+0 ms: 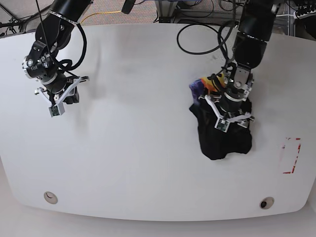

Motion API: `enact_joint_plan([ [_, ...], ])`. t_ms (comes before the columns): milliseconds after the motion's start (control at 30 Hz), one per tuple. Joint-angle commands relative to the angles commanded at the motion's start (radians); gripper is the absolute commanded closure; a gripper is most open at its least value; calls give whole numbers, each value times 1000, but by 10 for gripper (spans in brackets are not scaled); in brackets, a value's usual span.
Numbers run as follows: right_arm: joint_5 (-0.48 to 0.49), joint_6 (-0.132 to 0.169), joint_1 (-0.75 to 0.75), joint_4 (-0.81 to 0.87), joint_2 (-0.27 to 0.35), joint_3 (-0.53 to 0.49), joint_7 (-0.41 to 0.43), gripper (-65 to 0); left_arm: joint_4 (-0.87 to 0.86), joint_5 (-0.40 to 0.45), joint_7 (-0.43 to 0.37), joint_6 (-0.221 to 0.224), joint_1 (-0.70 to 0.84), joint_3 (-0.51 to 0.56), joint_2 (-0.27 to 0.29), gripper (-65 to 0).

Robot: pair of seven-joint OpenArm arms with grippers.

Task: Fold the T-shirt properly
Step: 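Carry the folded shirt with the left gripper to the table edge and release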

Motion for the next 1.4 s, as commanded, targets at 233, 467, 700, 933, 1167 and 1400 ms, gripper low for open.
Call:
enact_joint_plan([
  [233, 0, 0, 0, 2, -2, 25, -2, -103, -172, 0, -6, -322, -34, -204, -196, -478],
  [467, 0, 0, -8, 26, 0, 28, -2, -103, -430, 0, -195, -445, -91, -241, -367, -478],
  [700, 0, 0, -26, 63, -5, 26, -2, -103, -508, -15, -256, -448, -138, -241, -462, -478],
  [933, 0, 0, -41, 68, -8, 26, -3, -103, -419, -227, -230, -448, -140, -239, -545, -478],
  [1167, -3, 0, -48, 68, -8, 28, 3, -101, -135, -387, -98, -448, -132, -245, -566, -478],
  [1400, -9, 0, -68, 66, -8, 23, 80, -101, 106, -419, -78, -390, -57, -305, -465, -476],
])
